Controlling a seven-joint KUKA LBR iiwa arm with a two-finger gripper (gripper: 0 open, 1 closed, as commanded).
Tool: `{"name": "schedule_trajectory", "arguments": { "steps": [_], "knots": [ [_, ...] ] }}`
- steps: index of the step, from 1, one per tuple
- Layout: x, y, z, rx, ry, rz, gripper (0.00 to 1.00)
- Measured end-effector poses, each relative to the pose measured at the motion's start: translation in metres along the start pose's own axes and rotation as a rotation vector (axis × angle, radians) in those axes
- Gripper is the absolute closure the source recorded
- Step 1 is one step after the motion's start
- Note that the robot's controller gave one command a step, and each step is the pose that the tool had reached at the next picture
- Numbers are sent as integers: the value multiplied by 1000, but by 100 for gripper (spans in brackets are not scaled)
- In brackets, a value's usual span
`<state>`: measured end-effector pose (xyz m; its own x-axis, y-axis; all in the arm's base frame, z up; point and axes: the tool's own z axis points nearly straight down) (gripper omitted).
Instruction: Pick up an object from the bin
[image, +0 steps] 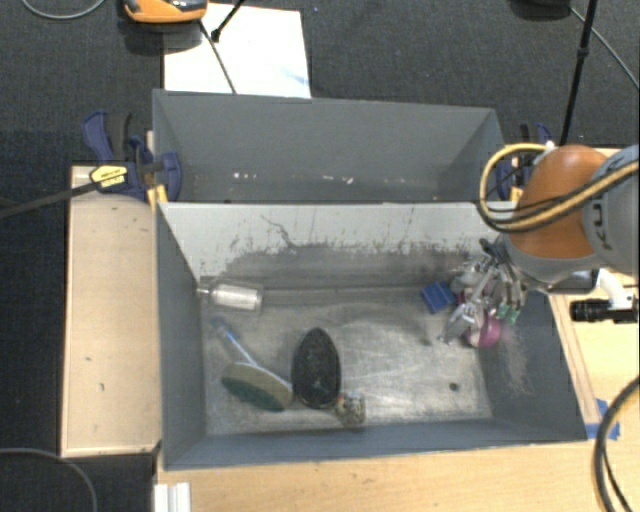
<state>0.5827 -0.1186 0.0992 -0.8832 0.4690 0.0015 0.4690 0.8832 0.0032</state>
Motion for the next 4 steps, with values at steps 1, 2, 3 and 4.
{"name": "schedule_trajectory", "arguments": {
  "steps": [1, 2, 3, 4],
  "knots": [
    [19, 27, 13, 3, 1, 193, 0],
    [18, 26, 13, 4, 1, 189, 100],
    [18, 26, 13, 4, 1, 187, 0],
    [32, 59, 26, 4, -6, 230, 0]
  ]
}}
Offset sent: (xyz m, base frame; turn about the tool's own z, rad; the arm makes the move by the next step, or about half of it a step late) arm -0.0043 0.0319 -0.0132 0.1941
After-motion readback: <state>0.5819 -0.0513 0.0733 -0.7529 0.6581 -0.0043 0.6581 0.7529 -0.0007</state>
